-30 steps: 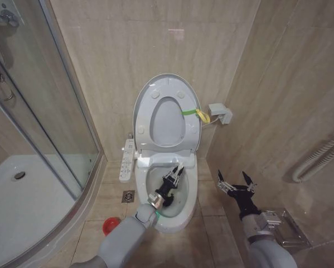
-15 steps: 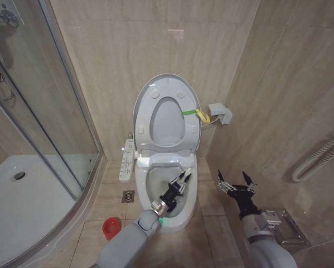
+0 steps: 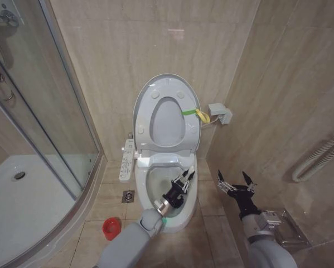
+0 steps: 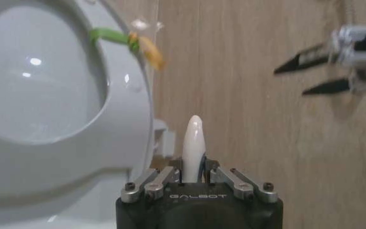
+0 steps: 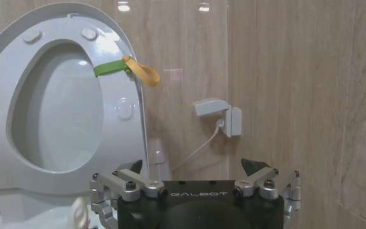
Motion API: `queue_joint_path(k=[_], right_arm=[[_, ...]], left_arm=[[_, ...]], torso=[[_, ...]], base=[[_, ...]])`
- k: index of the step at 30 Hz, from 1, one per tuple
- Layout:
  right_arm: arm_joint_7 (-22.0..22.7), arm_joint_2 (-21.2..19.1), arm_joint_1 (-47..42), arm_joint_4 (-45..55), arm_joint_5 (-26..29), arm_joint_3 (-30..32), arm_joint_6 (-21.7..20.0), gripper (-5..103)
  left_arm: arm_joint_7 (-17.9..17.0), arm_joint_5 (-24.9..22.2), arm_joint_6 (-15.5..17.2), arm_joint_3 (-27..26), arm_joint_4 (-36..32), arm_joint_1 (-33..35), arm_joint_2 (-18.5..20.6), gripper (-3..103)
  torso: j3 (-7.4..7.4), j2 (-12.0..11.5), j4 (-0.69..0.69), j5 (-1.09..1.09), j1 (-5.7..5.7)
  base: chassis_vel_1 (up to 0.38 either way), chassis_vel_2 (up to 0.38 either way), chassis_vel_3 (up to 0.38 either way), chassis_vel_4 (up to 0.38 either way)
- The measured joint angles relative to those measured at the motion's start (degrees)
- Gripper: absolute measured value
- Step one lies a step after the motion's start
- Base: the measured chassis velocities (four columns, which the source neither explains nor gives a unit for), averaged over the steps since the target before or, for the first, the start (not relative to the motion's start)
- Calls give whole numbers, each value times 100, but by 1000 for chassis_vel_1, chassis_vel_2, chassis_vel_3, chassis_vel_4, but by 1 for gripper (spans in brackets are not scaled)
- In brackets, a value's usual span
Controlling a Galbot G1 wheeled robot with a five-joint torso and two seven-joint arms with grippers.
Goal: Open the toilet lid, clean the toilet bowl with a toilet brush, close the toilet lid, and flush.
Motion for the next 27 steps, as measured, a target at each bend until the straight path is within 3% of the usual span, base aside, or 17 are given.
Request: queue_joint_path(k=[7,14,18,27], right_arm=[[0,0,0,0,0,0,0,100],[0,0,0,0,0,0,0,100],[0,0,0,0,0,0,0,100],[0,0,0,0,0,0,0,100]], left_arm=[[20,-5,-45,-188,479,-227,11,20],[-86,0,138,15,-442,-53,92,20],[-81,10,176,93,-566,56,108,20],[37,60,-23,-196,298,-114,57,20]], torso=[[0,0,0,0,1],[0,0,-2,1,0],[0,0,0,1,0],[0,0,0,0,0]], base=[[0,0,0,0],[0,0,0,0],[0,0,0,0],[0,0,0,0]])
